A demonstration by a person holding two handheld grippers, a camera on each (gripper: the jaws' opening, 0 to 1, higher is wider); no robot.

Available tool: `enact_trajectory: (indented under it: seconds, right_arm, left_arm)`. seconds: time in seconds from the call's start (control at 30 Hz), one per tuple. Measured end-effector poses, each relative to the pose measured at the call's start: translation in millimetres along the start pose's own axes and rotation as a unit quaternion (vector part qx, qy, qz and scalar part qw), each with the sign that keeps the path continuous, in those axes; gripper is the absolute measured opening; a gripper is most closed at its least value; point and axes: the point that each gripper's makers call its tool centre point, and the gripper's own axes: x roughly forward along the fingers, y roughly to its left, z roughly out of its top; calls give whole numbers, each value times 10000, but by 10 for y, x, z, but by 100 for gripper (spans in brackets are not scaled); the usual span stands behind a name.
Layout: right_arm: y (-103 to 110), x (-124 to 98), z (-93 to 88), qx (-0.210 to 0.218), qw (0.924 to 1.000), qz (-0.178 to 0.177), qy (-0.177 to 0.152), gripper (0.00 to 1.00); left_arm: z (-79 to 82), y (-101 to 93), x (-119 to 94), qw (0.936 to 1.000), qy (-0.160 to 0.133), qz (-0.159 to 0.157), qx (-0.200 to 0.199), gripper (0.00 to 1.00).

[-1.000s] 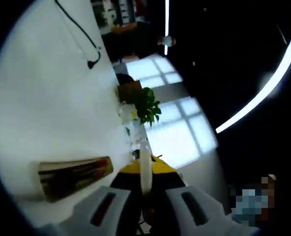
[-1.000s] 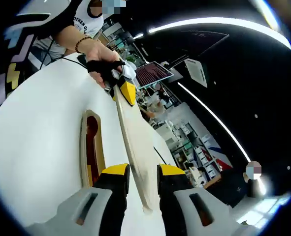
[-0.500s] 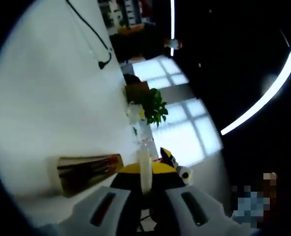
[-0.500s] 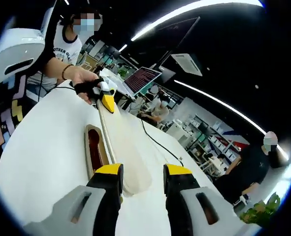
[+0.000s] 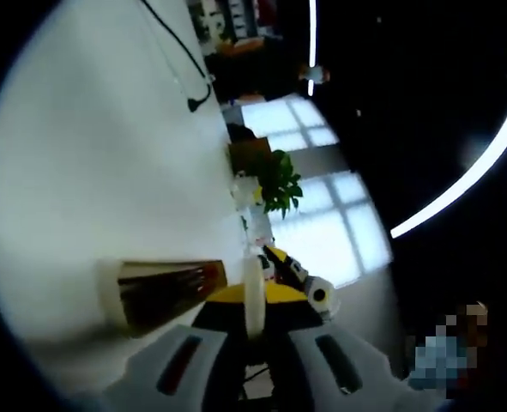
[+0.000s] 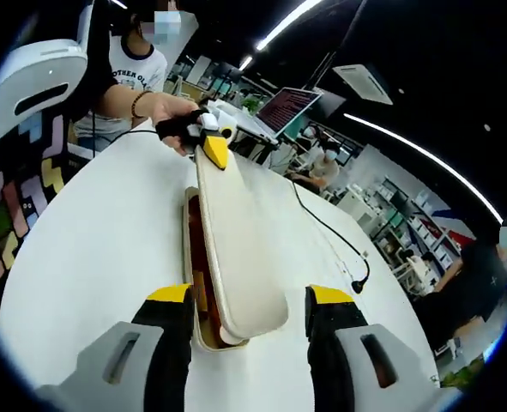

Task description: Arrange the utensils inside the cutlery case until each visible utensil rests in its matching compartment.

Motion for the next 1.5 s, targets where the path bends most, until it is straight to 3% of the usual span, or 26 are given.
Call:
enact_trajectory:
  seconds: [0.17, 0.47, 0.8, 0.97, 1.5]
  right_arm:
    - [117, 159, -41, -97, 9990, 414, 138, 53]
    - [220, 322, -152, -123, 9958, 850, 321, 53]
    - [241, 370, -349, 11, 9931, 1094, 431, 53]
    - [215, 320, -347, 194, 9930, 1130, 272, 50]
    - [226, 323, -412, 282, 9901, 1341, 308, 47]
  left_arm:
    - [8, 115, -21, 9999, 12, 110, -62, 2]
    - [-54, 215, 51, 9996, 13, 180, -220, 2]
    - [7, 275, 35, 9991, -29, 188, -377, 2]
    - [-23, 259, 37, 9990, 3, 210, -385, 2]
    - [-18, 313, 34, 9985, -95, 190, -499, 2]
